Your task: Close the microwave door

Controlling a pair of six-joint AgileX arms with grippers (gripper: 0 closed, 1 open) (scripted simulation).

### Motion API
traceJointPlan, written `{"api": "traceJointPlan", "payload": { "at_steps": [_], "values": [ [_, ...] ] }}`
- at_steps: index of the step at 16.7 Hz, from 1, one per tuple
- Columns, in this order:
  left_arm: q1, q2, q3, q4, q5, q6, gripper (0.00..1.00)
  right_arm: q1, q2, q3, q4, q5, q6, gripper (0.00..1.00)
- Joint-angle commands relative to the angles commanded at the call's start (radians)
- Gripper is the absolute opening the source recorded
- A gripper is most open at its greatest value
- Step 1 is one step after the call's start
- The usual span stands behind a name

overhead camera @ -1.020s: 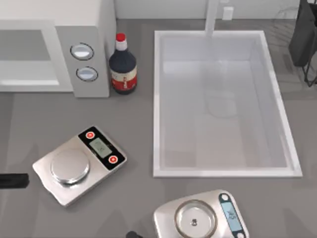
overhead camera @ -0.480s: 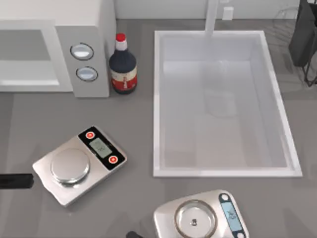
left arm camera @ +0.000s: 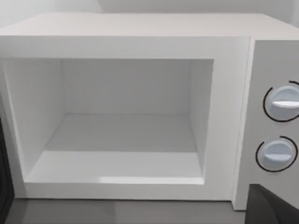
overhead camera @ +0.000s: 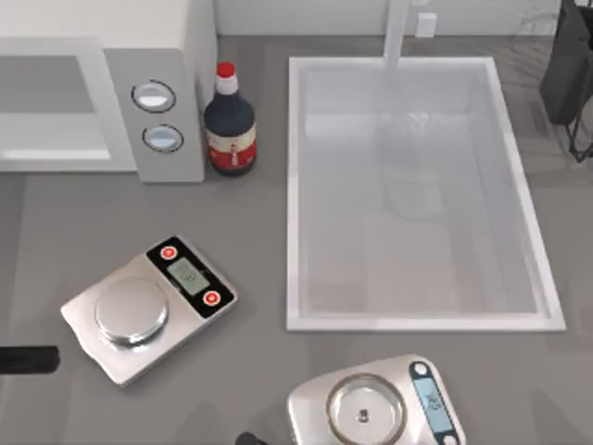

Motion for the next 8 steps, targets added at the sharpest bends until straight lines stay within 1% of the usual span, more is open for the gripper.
{"api": "traceJointPlan", "payload": {
  "at_steps": [4,6,8],
  "values": [
    [-0.007,0.007,0.003,0.006,-0.004,0.000,0.00,0.000,0.000,0.000,0.000,0.000,0.000,1.00],
    [-0.043,0.038,-0.008,0.041,-0.041,0.001,0.00,0.000,0.000,0.000,0.000,0.000,0.000,1.00],
    [-0.097,0.084,-0.023,0.117,-0.095,0.002,0.00,0.000,0.000,0.000,0.000,0.000,0.000,1.00]
  ]
}}
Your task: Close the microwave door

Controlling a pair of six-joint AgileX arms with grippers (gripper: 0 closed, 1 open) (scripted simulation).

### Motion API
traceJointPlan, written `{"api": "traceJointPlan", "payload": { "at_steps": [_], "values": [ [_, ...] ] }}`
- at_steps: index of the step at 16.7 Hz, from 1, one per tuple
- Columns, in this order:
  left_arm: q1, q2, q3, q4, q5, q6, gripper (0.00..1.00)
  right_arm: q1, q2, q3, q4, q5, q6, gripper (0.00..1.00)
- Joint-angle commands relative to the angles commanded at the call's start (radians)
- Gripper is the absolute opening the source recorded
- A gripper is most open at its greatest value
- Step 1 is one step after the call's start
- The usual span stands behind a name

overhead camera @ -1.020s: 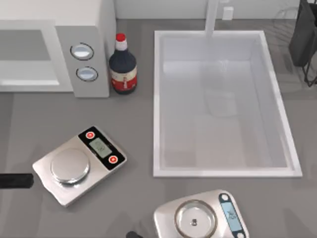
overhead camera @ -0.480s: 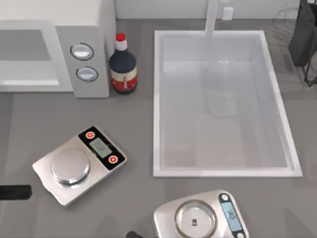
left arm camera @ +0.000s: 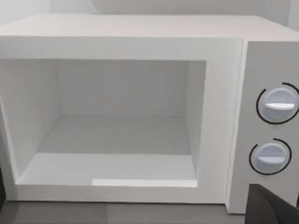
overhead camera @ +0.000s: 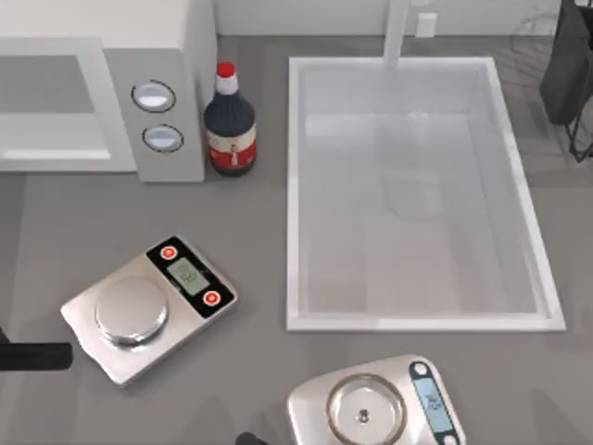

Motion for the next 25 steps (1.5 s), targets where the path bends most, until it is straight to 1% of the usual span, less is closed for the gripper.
{"api": "traceJointPlan", "payload": {
  "at_steps": [2,4,8,9,11,13,16,22,25],
  "values": [
    [-0.044,0.051,-0.015,0.066,-0.044,0.001,0.00,0.000,0.000,0.000,0.000,0.000,0.000,1.00],
    [-0.066,0.074,-0.023,0.090,-0.066,0.001,0.00,0.000,0.000,0.000,0.000,0.000,0.000,1.00],
    [-0.063,0.076,-0.011,0.088,-0.063,0.001,0.00,0.000,0.000,0.000,0.000,0.000,0.000,1.00],
    [-0.053,0.086,-0.001,0.082,-0.053,0.008,0.00,0.000,0.000,0.000,0.000,0.000,0.000,1.00],
    [0.000,0.139,0.050,0.053,-0.002,0.041,0.00,0.000,0.000,0.000,0.000,0.000,0.000,1.00],
    [0.094,0.233,0.143,0.006,0.081,0.095,0.00,0.000,0.000,0.000,0.000,0.000,0.000,1.00],
    [0.295,0.439,0.345,-0.092,0.244,0.205,0.00,0.000,0.000,0.000,0.000,0.000,0.000,1.00],
    [0.798,0.984,0.858,-0.336,0.613,0.480,0.00,0.000,0.000,0.000,0.000,0.000,0.000,1.00],
    [1.030,1.255,1.088,-0.461,0.776,0.619,0.00,0.000,0.000,0.000,0.000,0.000,0.000,1.00]
  ]
}}
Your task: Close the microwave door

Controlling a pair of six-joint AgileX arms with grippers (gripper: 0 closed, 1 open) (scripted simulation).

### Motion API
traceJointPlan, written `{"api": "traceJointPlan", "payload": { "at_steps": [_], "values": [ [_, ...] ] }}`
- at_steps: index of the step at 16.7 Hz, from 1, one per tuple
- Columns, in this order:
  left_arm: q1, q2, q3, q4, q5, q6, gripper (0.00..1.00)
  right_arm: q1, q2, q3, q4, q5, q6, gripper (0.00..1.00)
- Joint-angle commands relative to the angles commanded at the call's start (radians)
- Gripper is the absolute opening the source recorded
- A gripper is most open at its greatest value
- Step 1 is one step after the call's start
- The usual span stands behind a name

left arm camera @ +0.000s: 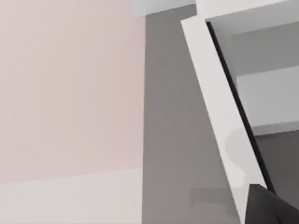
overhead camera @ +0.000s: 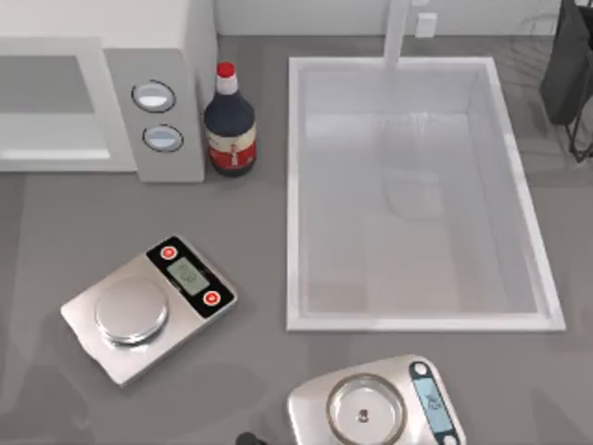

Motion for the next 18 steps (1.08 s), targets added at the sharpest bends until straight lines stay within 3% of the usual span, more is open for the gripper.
{"api": "traceJointPlan", "payload": {
  "at_steps": [4,7,15,18],
  "values": [
    [0.238,0.295,0.195,-0.142,0.165,0.158,0.00,0.000,0.000,0.000,0.000,0.000,0.000,1.00],
    [0.344,0.432,0.239,-0.216,0.241,0.239,0.00,0.000,0.000,0.000,0.000,0.000,0.000,1.00],
    [0.378,0.482,0.235,-0.242,0.267,0.273,0.00,0.000,0.000,0.000,0.000,0.000,0.000,1.00],
    [0.380,0.508,0.183,-0.173,0.269,0.274,0.00,0.000,0.000,0.000,0.000,0.000,0.000,1.00]
  ]
}}
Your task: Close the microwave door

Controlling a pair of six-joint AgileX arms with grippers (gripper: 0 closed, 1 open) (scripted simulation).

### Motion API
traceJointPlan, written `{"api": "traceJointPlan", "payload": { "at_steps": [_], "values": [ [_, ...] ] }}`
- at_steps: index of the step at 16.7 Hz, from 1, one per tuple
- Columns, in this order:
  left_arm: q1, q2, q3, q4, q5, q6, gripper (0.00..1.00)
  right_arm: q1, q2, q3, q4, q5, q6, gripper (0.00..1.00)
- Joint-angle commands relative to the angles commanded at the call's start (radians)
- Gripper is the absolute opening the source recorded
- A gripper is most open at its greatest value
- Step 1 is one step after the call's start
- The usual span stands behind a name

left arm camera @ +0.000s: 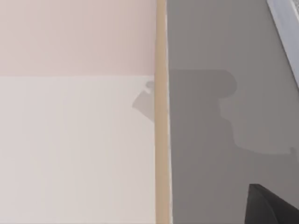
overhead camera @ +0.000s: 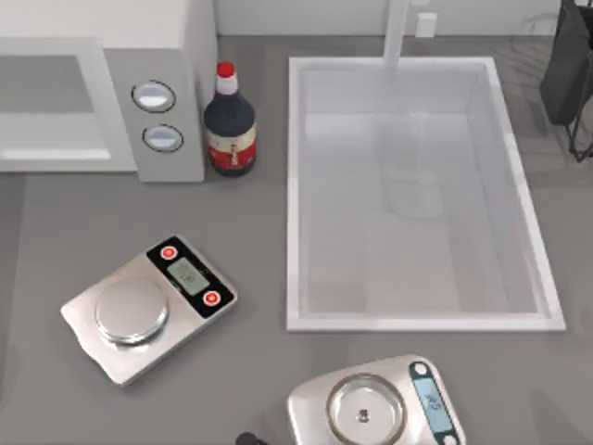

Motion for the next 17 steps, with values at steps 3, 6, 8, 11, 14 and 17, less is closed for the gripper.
{"api": "traceJointPlan", "payload": {
  "at_steps": [3,6,8,11,14,17],
  "values": [
    [0.001,0.045,-0.092,0.156,0.002,0.002,0.00,0.000,0.000,0.000,0.000,0.000,0.000,1.00],
    [0.002,0.090,-0.181,0.285,0.004,0.003,0.00,0.000,0.000,0.000,0.000,0.000,0.000,1.00],
    [0.005,0.104,-0.211,0.320,0.004,0.004,0.00,0.000,0.000,0.000,0.000,0.000,0.000,1.00],
    [0.005,0.104,-0.213,0.321,0.004,0.004,0.00,0.000,0.000,0.000,0.000,0.000,0.000,1.00],
    [-0.010,0.085,-0.222,0.333,0.005,0.001,0.00,0.000,0.000,0.000,0.000,0.000,0.000,1.00],
    [-0.075,0.009,-0.287,0.389,0.004,-0.024,0.00,0.000,0.000,0.000,0.000,0.000,0.000,1.00]
  ]
}}
